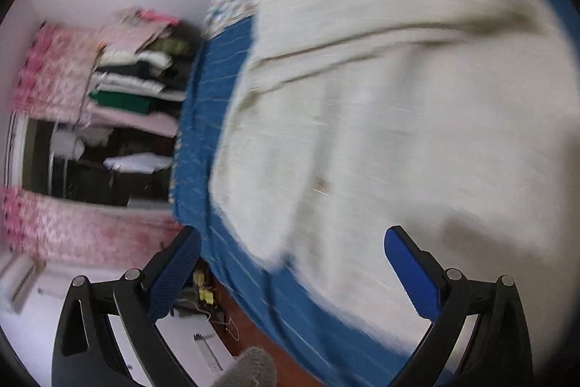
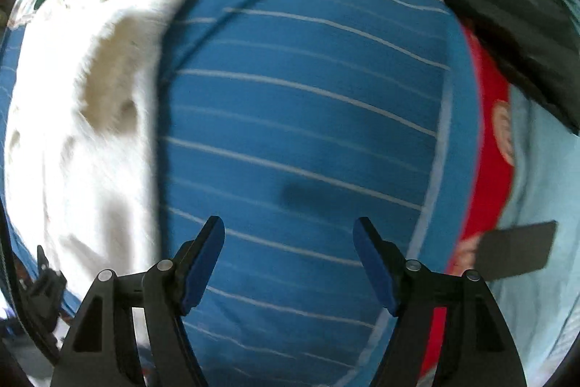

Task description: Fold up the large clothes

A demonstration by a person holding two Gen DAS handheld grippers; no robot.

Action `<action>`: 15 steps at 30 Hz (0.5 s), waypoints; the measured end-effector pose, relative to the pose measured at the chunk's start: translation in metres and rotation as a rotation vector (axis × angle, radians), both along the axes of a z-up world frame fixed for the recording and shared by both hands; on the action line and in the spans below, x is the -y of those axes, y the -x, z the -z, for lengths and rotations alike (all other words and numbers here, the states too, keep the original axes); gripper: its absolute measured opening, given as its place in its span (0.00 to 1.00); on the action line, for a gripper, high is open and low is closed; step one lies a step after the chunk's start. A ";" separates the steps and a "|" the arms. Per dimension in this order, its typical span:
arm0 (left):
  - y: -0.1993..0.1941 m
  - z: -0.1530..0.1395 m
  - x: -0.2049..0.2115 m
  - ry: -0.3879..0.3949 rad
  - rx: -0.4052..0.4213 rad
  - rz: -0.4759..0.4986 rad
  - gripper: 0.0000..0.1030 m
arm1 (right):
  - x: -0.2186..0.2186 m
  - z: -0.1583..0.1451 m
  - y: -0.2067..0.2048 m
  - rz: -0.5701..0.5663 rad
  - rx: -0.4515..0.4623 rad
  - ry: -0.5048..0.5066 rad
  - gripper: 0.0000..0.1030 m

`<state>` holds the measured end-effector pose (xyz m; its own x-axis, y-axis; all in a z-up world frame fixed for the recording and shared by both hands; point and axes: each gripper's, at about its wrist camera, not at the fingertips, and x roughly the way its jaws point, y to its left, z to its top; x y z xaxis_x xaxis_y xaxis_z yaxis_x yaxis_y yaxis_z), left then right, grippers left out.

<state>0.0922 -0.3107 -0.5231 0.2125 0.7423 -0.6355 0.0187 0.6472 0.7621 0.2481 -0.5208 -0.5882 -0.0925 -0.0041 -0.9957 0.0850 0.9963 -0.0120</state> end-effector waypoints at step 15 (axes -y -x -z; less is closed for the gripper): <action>0.006 0.071 0.081 0.084 -0.099 0.039 1.00 | 0.093 0.031 0.020 0.068 -0.102 -0.074 0.73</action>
<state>0.0861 -0.3914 -0.5943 0.1733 0.6779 -0.7144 0.1177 0.7060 0.6984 0.2285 -0.6139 -0.6192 -0.1910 0.0782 -0.9785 0.1544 0.9868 0.0487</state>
